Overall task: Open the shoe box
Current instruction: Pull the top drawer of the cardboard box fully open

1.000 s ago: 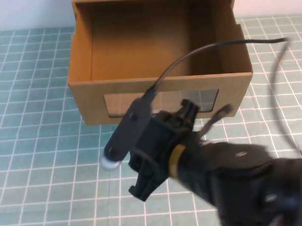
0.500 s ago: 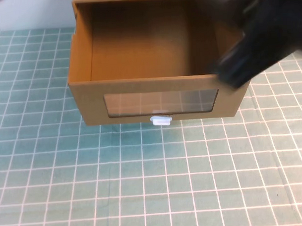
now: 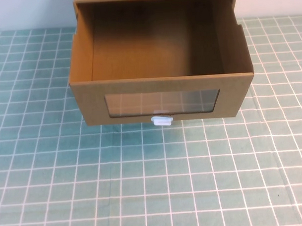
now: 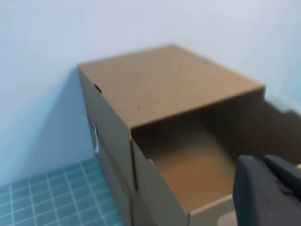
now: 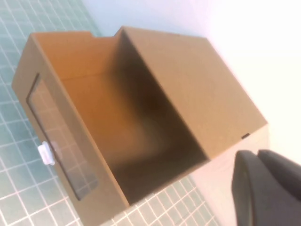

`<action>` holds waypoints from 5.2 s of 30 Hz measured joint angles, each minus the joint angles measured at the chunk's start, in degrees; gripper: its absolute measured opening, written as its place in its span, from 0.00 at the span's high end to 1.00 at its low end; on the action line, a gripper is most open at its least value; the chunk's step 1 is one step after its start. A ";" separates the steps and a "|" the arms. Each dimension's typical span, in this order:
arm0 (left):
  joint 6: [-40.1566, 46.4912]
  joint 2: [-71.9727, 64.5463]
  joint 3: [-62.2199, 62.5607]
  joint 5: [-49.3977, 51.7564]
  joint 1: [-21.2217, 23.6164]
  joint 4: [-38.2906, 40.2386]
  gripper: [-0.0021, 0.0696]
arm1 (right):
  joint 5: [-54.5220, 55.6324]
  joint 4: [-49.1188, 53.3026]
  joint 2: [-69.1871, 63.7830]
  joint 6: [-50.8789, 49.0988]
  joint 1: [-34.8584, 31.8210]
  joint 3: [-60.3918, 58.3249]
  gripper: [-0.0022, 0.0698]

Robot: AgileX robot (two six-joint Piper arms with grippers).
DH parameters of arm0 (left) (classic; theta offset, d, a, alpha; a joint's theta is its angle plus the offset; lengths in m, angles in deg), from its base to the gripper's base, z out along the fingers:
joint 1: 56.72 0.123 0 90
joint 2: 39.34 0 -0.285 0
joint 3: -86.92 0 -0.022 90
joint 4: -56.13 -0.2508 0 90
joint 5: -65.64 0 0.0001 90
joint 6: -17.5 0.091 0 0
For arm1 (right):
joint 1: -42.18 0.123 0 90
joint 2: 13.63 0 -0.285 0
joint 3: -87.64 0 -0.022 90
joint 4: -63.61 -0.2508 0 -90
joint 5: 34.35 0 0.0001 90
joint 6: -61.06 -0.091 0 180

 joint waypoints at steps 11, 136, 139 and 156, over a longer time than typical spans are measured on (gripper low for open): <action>-2.54 18.60 -24.87 -12.00 0.00 3.77 0.98 | 1.46 0.85 11.99 -1.01 0.00 -16.06 0.99; -18.06 33.41 -63.36 -20.37 0.00 -27.35 0.98 | 35.58 -42.64 49.39 -6.11 -54.85 -82.87 0.99; -18.06 33.41 -63.36 -20.37 0.00 -27.35 0.98 | 36.12 -40.75 49.39 -10.29 -54.85 -82.87 0.99; -18.06 33.41 -63.36 -20.37 0.00 -27.44 0.98 | 35.52 -40.18 49.39 -13.16 -54.85 -82.87 0.99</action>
